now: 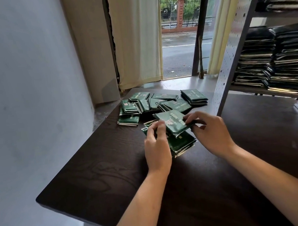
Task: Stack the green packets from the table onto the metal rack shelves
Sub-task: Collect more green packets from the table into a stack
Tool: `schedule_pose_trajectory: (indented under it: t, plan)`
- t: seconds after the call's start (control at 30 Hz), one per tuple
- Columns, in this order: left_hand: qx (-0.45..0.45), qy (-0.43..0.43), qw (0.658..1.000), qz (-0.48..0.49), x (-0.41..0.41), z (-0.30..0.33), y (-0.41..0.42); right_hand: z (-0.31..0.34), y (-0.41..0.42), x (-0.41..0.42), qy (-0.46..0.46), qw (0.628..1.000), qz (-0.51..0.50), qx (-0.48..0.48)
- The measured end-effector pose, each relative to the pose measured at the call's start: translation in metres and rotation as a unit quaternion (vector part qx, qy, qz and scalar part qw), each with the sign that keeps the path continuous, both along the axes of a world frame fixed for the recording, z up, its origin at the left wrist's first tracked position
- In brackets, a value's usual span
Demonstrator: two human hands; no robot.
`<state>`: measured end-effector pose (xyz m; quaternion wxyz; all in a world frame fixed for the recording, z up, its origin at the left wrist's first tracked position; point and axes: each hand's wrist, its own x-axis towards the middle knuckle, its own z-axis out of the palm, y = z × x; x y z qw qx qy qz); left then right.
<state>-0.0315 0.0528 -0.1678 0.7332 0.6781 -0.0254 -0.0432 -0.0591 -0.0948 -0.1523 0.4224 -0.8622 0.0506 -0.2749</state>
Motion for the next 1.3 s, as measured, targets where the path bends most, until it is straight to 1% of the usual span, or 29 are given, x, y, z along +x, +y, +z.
schedule_pose_trajectory:
  t: [0.07,0.17,0.2,0.27,0.33,0.4,0.47,0.57,0.67,0.73,0.9,0.97,1.07,1.2,1.3]
  plan:
    - [0.014,0.001,1.0,0.002,0.001,-0.002,0.001,-0.007,0.0,-0.002,-0.001,1.0,0.024,0.001]
    - [0.028,0.003,1.0,0.012,0.0,0.0,0.001,-0.008,-0.002,-0.001,-0.004,0.996,0.044,0.078]
    - [0.038,0.003,0.999,0.017,-0.001,0.0,0.001,-0.006,-0.003,0.002,-0.004,0.995,0.034,0.098]
    - [0.058,-0.007,0.998,0.021,0.0,-0.001,-0.001,0.001,-0.005,0.012,0.008,0.996,-0.006,0.092]
    - [0.071,-0.011,0.997,0.023,0.001,-0.002,-0.002,0.004,-0.01,0.031,0.057,0.996,-0.05,0.04]
    - [0.08,-0.012,0.996,0.025,0.001,-0.002,-0.002,0.006,-0.013,0.051,0.107,0.992,-0.067,0.002]
    - [0.094,-0.016,0.995,0.027,-0.002,-0.001,-0.002,0.005,-0.017,0.072,0.153,0.985,-0.065,-0.05]
    - [0.118,-0.022,0.992,0.028,-0.005,0.002,-0.002,0.005,-0.02,0.095,0.212,0.964,-0.054,-0.149]
    - [0.145,-0.034,0.988,0.036,-0.007,0.003,-0.001,-0.003,-0.022,0.111,0.259,0.94,-0.035,-0.221]
    - [0.154,-0.043,0.986,0.055,-0.007,0.003,0.0,-0.01,-0.022,0.116,0.269,0.93,-0.04,-0.246]
    - [0.149,-0.021,0.987,0.06,-0.003,0.002,0.0,-0.014,-0.016,0.104,0.205,0.929,-0.096,-0.292]
    - [0.146,-0.02,0.987,0.06,-0.004,0.002,0.0,-0.011,-0.016,0.095,0.19,0.934,-0.107,-0.282]
    - [0.151,-0.022,0.987,0.048,-0.003,0.002,0.001,-0.004,-0.014,0.079,0.149,0.957,-0.115,-0.221]
    - [0.165,-0.024,0.985,0.04,-0.002,0.004,0.001,0.014,-0.009,0.051,0.05,0.985,-0.135,-0.093]
    - [0.129,-0.021,0.991,0.04,0.0,0.004,0.002,0.024,-0.006,0.034,0.0,0.994,-0.11,-0.024]
